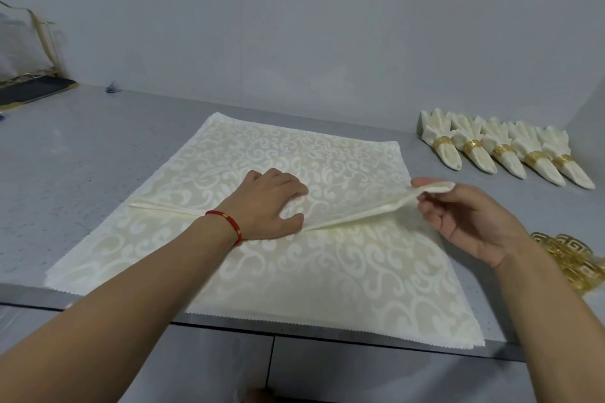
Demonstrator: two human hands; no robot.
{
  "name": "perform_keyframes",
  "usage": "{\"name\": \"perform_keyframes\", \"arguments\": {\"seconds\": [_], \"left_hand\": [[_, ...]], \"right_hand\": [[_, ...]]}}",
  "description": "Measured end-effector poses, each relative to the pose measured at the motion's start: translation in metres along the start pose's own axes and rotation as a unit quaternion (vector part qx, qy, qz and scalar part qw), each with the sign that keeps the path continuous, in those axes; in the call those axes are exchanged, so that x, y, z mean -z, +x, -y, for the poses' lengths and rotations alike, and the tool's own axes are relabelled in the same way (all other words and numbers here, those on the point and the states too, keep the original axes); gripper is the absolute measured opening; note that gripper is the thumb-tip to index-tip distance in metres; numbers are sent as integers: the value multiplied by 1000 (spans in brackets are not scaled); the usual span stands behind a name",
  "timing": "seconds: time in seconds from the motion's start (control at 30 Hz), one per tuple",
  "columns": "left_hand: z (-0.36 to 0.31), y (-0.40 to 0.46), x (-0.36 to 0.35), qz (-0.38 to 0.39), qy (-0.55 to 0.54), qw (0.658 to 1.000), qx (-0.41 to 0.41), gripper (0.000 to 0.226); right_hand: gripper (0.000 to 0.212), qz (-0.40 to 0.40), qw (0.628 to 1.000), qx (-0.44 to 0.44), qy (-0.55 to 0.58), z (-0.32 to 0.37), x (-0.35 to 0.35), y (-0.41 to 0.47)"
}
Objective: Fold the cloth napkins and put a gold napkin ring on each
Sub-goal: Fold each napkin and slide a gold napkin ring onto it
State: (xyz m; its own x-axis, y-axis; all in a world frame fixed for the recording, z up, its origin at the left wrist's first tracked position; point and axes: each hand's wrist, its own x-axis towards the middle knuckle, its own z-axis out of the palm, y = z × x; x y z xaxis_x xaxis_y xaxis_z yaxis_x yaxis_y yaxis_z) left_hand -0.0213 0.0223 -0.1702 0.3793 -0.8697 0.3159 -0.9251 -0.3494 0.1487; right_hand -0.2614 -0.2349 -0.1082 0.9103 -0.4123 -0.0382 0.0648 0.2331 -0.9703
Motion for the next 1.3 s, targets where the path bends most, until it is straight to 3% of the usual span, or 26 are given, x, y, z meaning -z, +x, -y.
{"name": "perform_keyframes", "arguments": {"seconds": [0.1, 0.3, 0.5, 0.6, 0.7, 0.83, 0.97, 1.1, 1.23, 1.3], "left_hand": [[-1, -2, 2, -4, -30, 1000, -8, 40], [1, -5, 2, -27, -70, 997, -25, 35], [-1, -5, 3, -3, -82, 997, -3, 41], [-1, -6, 4, 16, -119, 992, 47, 44], [-3, -6, 7, 13, -99, 995, 6, 46], [-2, -8, 8, 0, -94, 995, -15, 45], [-1, -7, 9, 9, -109, 994, -22, 39], [0, -7, 4, 2, -79, 996, -31, 22], [-1, -5, 4, 9, -69, 997, -26, 24], [0, -4, 4, 6, -62, 998, -27, 27]], "right_hand": [[25, 20, 993, 68, -91, 15, -16, 19], [21, -85, 936, 174, -294, 21, -66, 97], [21, -135, 900, 125, -396, -18, -107, 171], [41, -147, 885, 92, -433, -37, -119, 187], [57, -164, 871, 67, -459, -52, -123, 195], [27, -177, 845, 85, -498, -68, -125, 200], [16, -209, 809, 93, -541, -75, -129, 203], [10, -206, 758, 101, -610, -78, -132, 207], [9, -185, 658, 230, -693, -79, -136, 207], [15, -127, 640, 239, -719, -81, -138, 208]]}}
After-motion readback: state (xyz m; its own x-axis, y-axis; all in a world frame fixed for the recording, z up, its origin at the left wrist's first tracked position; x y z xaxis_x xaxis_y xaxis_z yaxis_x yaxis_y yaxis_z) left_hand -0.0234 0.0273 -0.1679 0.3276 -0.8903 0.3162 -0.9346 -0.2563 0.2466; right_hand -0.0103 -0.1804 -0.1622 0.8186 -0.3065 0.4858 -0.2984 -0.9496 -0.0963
